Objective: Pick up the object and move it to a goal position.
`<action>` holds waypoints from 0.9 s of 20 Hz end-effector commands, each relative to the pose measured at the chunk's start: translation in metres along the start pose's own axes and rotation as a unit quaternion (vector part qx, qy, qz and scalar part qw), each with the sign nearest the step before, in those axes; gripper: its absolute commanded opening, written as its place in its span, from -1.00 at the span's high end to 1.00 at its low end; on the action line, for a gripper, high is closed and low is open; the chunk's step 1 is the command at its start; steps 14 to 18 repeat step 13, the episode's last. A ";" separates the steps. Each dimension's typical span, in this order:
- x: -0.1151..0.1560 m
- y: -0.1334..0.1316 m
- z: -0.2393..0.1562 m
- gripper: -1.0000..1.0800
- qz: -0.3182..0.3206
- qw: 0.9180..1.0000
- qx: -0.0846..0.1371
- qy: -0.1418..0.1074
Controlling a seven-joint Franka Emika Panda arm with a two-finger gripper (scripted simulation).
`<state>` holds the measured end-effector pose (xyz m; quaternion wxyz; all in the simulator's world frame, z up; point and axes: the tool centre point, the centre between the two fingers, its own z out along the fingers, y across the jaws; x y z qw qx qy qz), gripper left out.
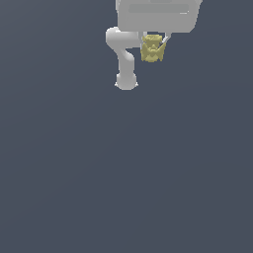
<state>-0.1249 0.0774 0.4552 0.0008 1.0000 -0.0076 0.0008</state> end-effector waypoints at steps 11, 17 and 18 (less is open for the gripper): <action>-0.021 -0.015 -0.050 1.00 0.000 1.000 0.001 -0.001; -0.022 -0.016 -0.051 1.00 0.000 1.000 0.001 -0.001; -0.022 -0.016 -0.051 1.00 0.000 1.000 0.001 -0.001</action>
